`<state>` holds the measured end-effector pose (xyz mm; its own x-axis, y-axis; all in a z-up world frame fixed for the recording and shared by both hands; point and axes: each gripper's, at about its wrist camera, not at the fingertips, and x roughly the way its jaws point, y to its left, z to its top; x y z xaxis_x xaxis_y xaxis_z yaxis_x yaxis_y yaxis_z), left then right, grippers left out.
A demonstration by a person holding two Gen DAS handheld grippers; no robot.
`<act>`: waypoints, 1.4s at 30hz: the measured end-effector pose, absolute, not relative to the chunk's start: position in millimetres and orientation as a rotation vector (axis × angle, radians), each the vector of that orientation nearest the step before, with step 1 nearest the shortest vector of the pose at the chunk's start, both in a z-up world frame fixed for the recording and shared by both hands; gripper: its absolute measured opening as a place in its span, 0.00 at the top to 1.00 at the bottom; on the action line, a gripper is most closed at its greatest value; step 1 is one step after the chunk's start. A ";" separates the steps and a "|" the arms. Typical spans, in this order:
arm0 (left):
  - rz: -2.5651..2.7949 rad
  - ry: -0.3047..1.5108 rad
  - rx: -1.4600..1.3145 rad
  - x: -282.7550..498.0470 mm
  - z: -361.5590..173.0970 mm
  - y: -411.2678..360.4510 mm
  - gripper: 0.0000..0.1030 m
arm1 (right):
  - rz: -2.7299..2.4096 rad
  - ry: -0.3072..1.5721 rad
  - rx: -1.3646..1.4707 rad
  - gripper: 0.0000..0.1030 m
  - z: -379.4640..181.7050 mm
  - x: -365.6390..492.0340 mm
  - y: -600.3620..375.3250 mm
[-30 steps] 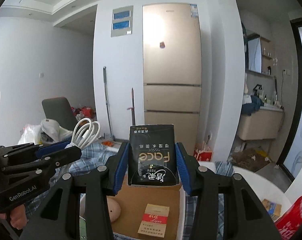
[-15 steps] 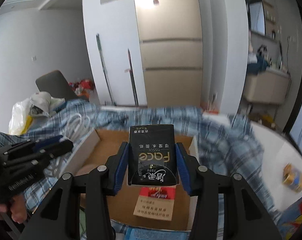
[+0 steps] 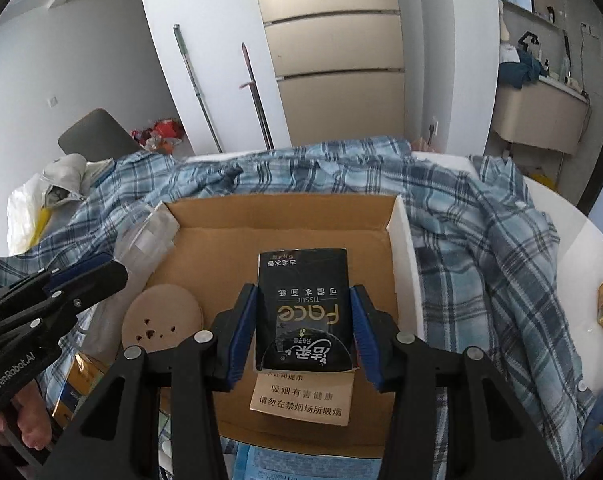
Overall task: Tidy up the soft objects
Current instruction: 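Lower the tissue pack and cable into the box and open both grippers, then move the right gripper down onto the blue wet-wipe pack beside the box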
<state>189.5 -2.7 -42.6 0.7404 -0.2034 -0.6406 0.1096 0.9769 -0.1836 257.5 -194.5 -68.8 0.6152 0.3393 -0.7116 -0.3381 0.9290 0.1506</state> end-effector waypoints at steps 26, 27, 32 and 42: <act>-0.123 0.505 -0.169 163.4 -1.0 6.0 0.16 | 0.275 0.606 -0.081 0.10 -37.5 241.6 -197.1; -0.125 0.491 -0.165 160.2 4.1 5.3 0.16 | 0.271 0.597 -0.082 0.10 -32.9 240.9 -197.9; -0.104 0.405 -0.148 139.1 37.1 4.2 0.16 | 0.269 0.527 -0.059 0.08 0.9 224.8 -204.1; -0.106 0.299 -0.070 81.1 73.0 -1.7 0.12 | 0.275 0.390 -0.070 0.04 58.7 159.2 -212.5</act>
